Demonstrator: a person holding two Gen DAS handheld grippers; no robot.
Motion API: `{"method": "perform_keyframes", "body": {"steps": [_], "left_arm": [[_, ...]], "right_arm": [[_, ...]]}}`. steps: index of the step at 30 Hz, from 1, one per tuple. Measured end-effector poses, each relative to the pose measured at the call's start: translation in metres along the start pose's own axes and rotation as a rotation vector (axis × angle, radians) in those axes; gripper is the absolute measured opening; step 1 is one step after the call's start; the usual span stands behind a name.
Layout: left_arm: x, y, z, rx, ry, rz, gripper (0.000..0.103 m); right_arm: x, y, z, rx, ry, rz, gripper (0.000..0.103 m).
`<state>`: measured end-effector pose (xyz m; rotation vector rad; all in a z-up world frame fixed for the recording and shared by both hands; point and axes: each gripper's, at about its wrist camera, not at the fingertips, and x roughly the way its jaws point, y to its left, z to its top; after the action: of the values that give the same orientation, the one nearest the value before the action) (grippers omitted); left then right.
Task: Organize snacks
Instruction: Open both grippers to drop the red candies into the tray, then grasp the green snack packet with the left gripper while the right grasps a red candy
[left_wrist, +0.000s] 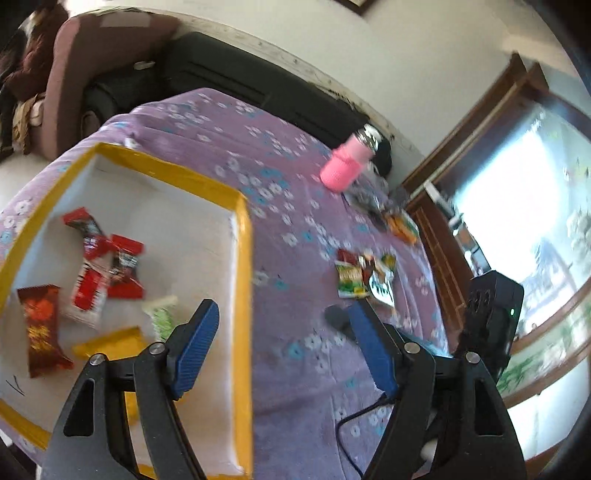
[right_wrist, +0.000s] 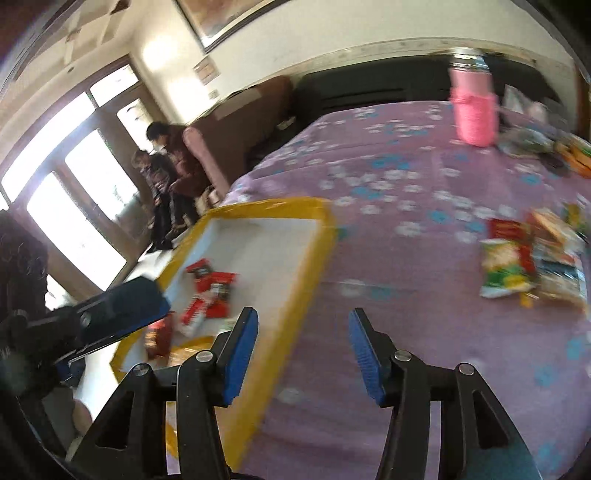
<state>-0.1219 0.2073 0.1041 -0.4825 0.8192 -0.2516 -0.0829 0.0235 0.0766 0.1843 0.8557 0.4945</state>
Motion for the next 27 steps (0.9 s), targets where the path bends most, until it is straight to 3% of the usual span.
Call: {"method": "perform_keyframes", "body": {"steps": [8,13,20,27], "left_arm": [[0.029,-0.037,-0.022,0.089,0.071,0.037,0.074],[0.059,-0.059,-0.041,0.147,0.155,0.044,0.073],[0.079,-0.082,-0.059,0.215,0.217,0.036,0.073],[0.080,-0.081,-0.060,0.218,0.220,0.045,0.073]], "right_arm": [[-0.054,-0.136,-0.002,0.259,-0.094,-0.148,0.055],[-0.071,-0.185,-0.005,0.346,-0.137,-0.194,0.056],[-0.049,-0.187,0.005,0.336,-0.111,-0.166,0.056],[0.005,-0.168,0.063,0.225,-0.073,-0.246,0.055]]}}
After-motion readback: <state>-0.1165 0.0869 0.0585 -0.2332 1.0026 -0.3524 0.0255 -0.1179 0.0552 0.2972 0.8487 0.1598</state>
